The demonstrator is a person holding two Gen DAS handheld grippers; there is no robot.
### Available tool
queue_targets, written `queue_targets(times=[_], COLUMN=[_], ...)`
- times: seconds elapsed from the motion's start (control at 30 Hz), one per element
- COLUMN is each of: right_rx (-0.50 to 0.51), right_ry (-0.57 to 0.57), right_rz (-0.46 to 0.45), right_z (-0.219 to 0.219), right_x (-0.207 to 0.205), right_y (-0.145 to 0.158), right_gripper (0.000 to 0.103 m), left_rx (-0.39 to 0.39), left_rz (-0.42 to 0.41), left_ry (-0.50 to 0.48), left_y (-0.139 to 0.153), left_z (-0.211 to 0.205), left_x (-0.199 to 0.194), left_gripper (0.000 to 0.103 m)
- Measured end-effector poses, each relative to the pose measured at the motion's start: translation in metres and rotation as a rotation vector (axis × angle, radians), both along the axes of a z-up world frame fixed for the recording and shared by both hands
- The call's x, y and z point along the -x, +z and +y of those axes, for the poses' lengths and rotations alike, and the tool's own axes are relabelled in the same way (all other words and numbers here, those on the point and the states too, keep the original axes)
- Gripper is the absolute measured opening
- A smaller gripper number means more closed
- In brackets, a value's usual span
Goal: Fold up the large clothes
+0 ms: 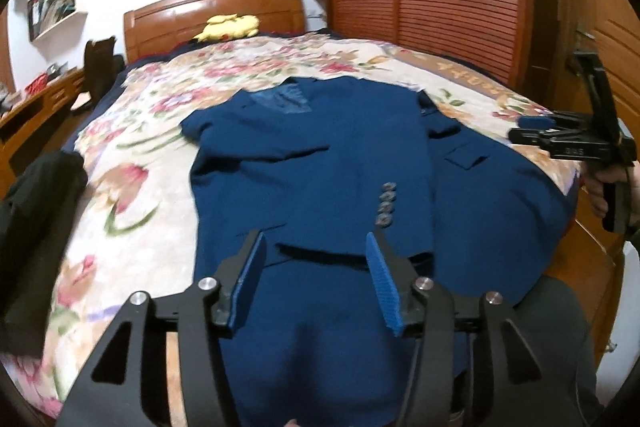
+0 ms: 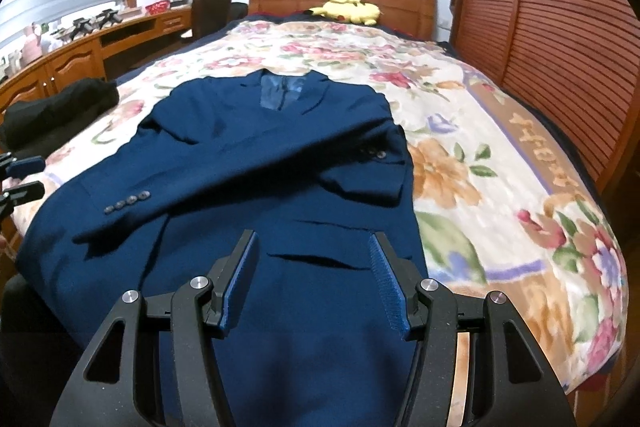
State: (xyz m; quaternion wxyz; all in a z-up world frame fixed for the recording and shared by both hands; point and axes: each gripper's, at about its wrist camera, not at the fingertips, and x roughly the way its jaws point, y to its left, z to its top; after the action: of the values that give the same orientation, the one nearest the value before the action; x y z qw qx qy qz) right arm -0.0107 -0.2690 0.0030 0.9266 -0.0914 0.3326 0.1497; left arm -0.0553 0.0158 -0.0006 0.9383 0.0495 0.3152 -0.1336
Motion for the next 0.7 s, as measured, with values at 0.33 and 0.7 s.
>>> queue_targets(times=[0.33, 0.7], right_rx=[0.026, 0.041], right_ry=[-0.058, -0.118], right_rz=[0.053, 0.106], right_z=[-0.030, -0.063], right_x=[-0.002, -0.004], right_y=[-0.023, -0.046], right_gripper=[0.058, 0.059], left_rx=[-0.010, -0.013], left_rz=[0.063, 0.119], left_ry=[0.085, 0.124], left_y=[-0.028, -0.051], left_z=[0.026, 0.042], left_x=[-0.006, 0.000], left_gripper=[0.053, 0.053])
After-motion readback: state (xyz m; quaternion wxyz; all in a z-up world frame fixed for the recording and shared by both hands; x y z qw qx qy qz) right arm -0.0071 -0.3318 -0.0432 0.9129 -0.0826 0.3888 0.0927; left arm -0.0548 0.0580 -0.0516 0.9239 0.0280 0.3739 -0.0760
